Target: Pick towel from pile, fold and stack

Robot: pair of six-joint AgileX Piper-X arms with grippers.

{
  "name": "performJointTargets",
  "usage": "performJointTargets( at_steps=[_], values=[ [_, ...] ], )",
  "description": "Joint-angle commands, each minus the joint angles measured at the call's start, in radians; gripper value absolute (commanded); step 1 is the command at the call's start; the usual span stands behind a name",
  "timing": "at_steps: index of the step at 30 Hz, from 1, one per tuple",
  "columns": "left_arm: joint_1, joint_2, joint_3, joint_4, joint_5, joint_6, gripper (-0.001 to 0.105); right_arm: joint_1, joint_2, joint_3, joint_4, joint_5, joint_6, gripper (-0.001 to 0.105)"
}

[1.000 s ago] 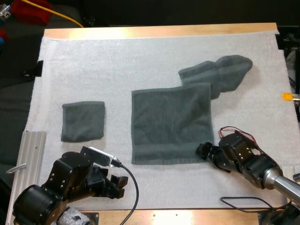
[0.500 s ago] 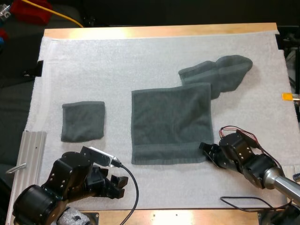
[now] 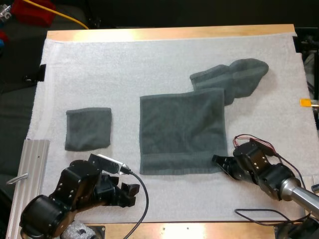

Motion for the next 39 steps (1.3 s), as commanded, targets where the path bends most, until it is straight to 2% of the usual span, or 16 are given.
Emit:
performJointTargets(
  at_steps=[1,5,9,17,21,29,34,39],
  values=[
    [-0.004,-0.002,0.007,-0.038,0.006,-0.025,0.063,-0.003,0.001,0.002,0.035,0.001,-0.020,0.001],
    [-0.004,0.020,0.050,-0.124,0.006,-0.070,0.063,-0.003,0.001,0.002,0.047,0.001,-0.055,0.001],
    [-0.004,0.095,0.072,-0.167,-0.016,-0.072,0.063,-0.003,0.001,0.002,0.047,0.001,-0.057,0.001],
    [-0.004,0.322,0.075,-0.284,-0.030,-0.070,0.063,-0.003,0.001,0.002,0.047,-0.001,-0.057,0.001],
    [-0.004,0.447,0.075,-0.312,-0.077,-0.067,0.063,-0.003,0.001,0.002,0.047,-0.008,-0.064,0.001],
    [0.011,0.599,0.075,-0.405,-0.083,-0.060,0.063,-0.003,0.001,0.002,0.049,-0.011,-0.072,0.001],
    [0.078,0.664,0.075,-0.430,-0.059,-0.020,0.063,-0.003,0.001,0.002,0.052,-0.015,-0.090,0.001],
    [0.160,0.710,0.075,-0.475,0.099,0.029,0.063,-0.003,0.001,0.002,0.061,-0.015,-0.111,0.001]
  ],
)
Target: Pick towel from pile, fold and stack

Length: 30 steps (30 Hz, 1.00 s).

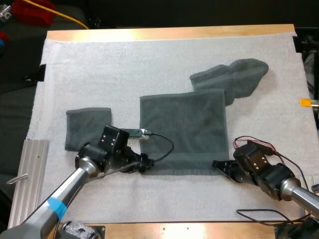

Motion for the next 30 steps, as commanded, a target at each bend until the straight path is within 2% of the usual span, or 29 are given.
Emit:
performJointTargets(
  at_steps=[1,8,14,18,26,28,30],
  values=[
    [0.009,0.007,-0.002,-0.013,0.037,0.010,0.063,-0.003,0.001,0.002,0.020,-0.008,-0.013,0.001],
    [0.016,0.088,-0.002,-0.013,0.083,0.024,0.063,-0.003,0.001,0.002,0.020,-0.008,-0.013,0.001],
    [0.016,0.178,-0.002,-0.019,0.167,0.027,0.063,-0.003,0.001,0.002,0.020,-0.008,-0.013,0.001],
    [0.013,0.205,-0.002,-0.027,0.275,0.060,0.063,-0.003,0.001,0.002,0.020,-0.008,-0.013,0.001],
    [0.013,0.208,-0.002,-0.027,0.313,0.067,0.063,-0.003,0.001,0.002,0.020,-0.008,-0.013,0.001],
    [0.013,0.208,-0.002,-0.027,0.311,0.067,0.060,-0.003,0.001,0.002,0.020,-0.008,-0.013,0.001],
    [0.013,0.212,-0.002,-0.027,0.272,0.067,0.049,-0.003,0.001,0.002,0.020,-0.008,-0.013,0.001]
  ],
)
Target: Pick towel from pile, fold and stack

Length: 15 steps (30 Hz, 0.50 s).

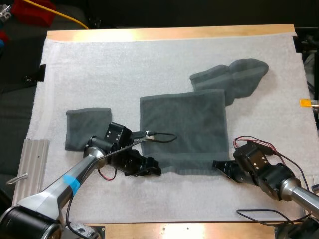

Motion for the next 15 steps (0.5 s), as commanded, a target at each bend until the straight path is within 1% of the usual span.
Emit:
performJointTargets(
  at_steps=[1,3,8,10,12,13,15],
  values=[
    [-0.007,0.011,0.008,0.004,-0.016,0.004,0.046,-0.003,0.001,0.002,0.018,-0.008,-0.008,0.001],
    [-0.007,0.024,0.014,0.004,-0.043,0.004,0.039,-0.003,0.001,0.002,0.018,-0.008,-0.008,0.001],
    [-0.007,0.062,0.019,0.006,-0.076,0.007,0.036,-0.003,0.001,0.002,0.018,-0.008,-0.008,0.001],
    [-0.007,0.070,0.023,-0.002,-0.079,0.007,0.027,-0.003,0.001,0.002,0.018,-0.008,-0.008,0.001],
    [-0.007,0.070,0.023,-0.004,-0.097,0.007,0.008,-0.003,0.001,0.002,0.018,-0.008,-0.008,0.001],
    [-0.007,0.070,0.023,-0.004,-0.100,0.015,0.003,-0.003,0.001,0.002,0.018,-0.008,-0.008,0.001],
    [-0.007,0.070,0.023,-0.004,-0.111,0.041,0.000,-0.003,0.001,0.002,0.018,-0.008,-0.008,0.001]
  ],
)
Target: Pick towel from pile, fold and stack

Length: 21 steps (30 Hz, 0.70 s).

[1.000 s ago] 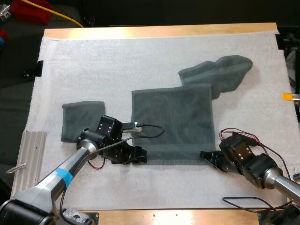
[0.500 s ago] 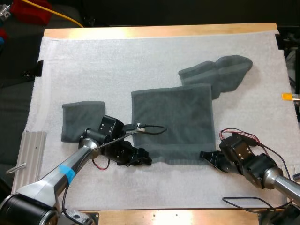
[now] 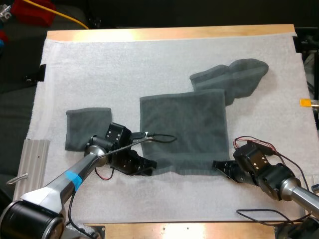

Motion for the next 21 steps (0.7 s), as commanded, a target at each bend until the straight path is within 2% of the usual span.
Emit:
performJointTargets(
  at_steps=[1,10,14,18,21],
  values=[
    [-0.008,0.033,0.020,-0.004,-0.052,0.024,0.000,-0.003,0.001,0.002,0.016,-0.008,-0.008,0.001],
    [-0.008,-0.034,0.020,0.063,-0.121,0.115,0.000,-0.003,0.001,0.002,-0.001,-0.022,-0.015,0.001],
    [-0.008,-0.147,0.020,0.123,-0.172,0.156,0.000,0.001,-0.023,-0.013,-0.006,-0.094,-0.131,0.001],
    [-0.008,-0.265,0.020,0.163,-0.188,0.178,0.000,0.030,-0.080,-0.052,0.059,-0.002,-0.208,0.001],
    [-0.008,-0.330,0.020,0.198,-0.188,0.178,0.000,0.039,-0.118,-0.078,0.122,0.007,-0.237,0.001]
  ],
)
